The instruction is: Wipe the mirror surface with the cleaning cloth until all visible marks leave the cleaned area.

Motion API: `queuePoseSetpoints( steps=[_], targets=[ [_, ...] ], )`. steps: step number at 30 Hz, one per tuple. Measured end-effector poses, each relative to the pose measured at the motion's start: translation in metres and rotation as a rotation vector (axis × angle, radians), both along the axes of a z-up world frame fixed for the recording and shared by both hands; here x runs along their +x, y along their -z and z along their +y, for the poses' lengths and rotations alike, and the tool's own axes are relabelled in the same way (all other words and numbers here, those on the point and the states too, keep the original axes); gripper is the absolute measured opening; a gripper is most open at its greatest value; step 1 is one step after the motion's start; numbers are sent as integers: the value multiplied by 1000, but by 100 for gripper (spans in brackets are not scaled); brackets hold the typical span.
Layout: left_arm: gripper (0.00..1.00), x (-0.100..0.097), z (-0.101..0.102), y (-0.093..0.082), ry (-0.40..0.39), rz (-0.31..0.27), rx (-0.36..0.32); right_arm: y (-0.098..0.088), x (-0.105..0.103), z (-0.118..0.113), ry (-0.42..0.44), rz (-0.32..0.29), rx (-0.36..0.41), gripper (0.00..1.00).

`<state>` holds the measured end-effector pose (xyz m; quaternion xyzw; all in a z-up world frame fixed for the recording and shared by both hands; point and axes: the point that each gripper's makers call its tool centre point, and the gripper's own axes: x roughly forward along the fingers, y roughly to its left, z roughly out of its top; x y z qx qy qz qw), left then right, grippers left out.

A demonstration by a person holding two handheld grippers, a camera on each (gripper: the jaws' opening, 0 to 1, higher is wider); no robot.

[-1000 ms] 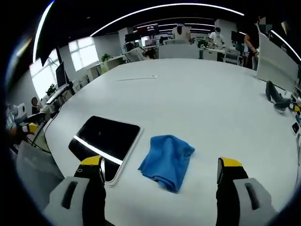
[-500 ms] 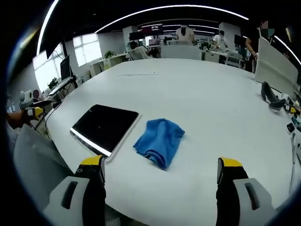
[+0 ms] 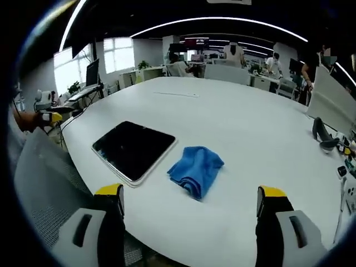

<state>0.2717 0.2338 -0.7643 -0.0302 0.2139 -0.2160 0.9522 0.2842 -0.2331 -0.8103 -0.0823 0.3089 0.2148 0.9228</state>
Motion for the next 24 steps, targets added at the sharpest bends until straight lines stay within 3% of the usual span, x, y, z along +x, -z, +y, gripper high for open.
queuePoseSetpoints(
  steps=[4,7,13,24],
  targets=[
    [99,0,1,-1,-3,0,-3,-4,2,-3,14,-16,13,98],
    [99,-2,1,-1,-4,-3,-8,-21,10,-4,42,-93,47,98],
    [99,-4,1,1,-2,5,-12,-23,9,-3,52,-85,86,98],
    [99,-1,2,-4,-2,-6,-4,-16,2,-5,68,-69,86,98]
  ],
)
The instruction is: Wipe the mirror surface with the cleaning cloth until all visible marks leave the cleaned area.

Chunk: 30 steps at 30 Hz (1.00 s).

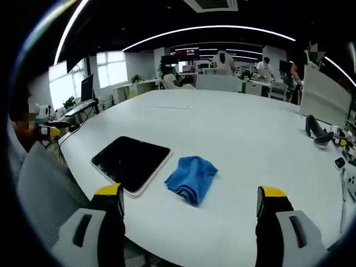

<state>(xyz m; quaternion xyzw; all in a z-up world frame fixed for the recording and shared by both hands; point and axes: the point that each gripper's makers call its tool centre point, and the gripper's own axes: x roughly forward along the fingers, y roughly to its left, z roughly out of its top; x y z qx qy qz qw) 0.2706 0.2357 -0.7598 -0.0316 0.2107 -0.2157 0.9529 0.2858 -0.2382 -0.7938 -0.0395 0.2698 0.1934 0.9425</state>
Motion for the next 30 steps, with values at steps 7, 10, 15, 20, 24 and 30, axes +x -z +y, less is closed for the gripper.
queuePoseSetpoints(
  steps=[7,10,15,20,24,30],
  targets=[
    [99,4,0,-3,-3,-2,1,1,1,-6,21,0,15,98],
    [99,4,-1,-3,-1,-2,3,3,0,-6,21,6,11,98],
    [99,7,-3,-3,0,-2,0,4,0,-5,23,8,19,98],
    [99,7,-3,-5,6,-1,6,4,2,-9,30,6,16,98],
    [99,10,-2,-7,3,-5,6,6,1,-9,35,11,21,98],
    [99,8,-4,-8,7,-4,11,8,1,-11,41,9,25,98]
  ],
)
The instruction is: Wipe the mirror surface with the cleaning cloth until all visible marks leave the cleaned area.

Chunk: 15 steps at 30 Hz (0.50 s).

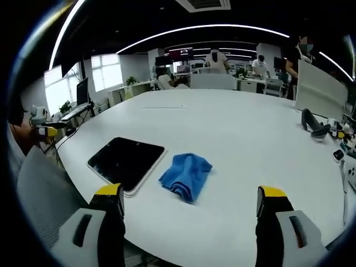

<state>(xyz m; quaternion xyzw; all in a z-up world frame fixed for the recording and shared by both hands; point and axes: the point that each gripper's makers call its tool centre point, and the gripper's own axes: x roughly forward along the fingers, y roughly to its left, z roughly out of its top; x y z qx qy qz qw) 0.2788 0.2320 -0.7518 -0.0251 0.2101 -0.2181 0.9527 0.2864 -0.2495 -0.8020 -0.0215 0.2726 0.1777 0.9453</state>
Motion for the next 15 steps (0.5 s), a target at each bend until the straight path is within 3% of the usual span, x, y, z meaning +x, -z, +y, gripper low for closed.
queuePoseSetpoints(
  steps=[6,15],
  targets=[
    [99,-2,-2,1,-3,0,-5,6,-8,4,-4,21,10,98],
    [99,-4,2,2,-17,0,-9,1,0,7,-5,11,3,97]
  ],
)
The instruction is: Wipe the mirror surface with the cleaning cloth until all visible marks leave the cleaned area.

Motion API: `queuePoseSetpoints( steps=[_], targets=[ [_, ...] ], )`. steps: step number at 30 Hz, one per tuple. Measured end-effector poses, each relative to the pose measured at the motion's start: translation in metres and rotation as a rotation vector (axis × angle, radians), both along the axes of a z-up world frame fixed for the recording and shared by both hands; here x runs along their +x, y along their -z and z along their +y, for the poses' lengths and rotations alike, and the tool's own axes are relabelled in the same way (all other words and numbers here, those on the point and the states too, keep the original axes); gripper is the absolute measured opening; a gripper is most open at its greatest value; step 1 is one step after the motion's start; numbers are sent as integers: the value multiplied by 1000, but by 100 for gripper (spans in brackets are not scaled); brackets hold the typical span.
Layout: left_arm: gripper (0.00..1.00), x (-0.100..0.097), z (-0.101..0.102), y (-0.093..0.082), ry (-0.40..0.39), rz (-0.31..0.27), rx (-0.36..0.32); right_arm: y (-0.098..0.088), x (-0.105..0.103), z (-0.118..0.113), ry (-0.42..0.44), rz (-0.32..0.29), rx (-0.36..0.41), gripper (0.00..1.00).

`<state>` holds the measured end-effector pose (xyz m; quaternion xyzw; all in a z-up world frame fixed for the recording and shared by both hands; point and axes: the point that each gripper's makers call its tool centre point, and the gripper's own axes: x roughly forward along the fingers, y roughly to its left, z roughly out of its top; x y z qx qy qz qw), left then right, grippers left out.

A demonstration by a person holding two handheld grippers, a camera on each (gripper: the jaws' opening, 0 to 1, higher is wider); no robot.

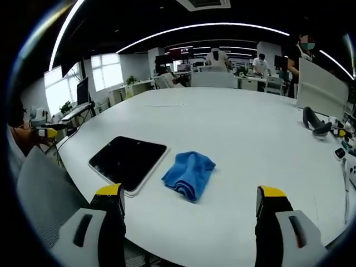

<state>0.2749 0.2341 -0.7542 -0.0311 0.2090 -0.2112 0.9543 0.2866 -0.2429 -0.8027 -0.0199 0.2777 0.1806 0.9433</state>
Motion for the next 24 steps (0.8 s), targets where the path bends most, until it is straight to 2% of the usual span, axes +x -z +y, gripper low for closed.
queuePoseSetpoints(
  steps=[7,14,24],
  targets=[
    [99,-3,2,-2,-12,-5,-8,8,-5,5,-13,31,18,98],
    [99,-8,2,2,-8,9,-1,6,-8,6,2,27,38,95],
    [99,-6,4,1,-5,5,3,4,-7,3,30,29,55,96]
  ],
)
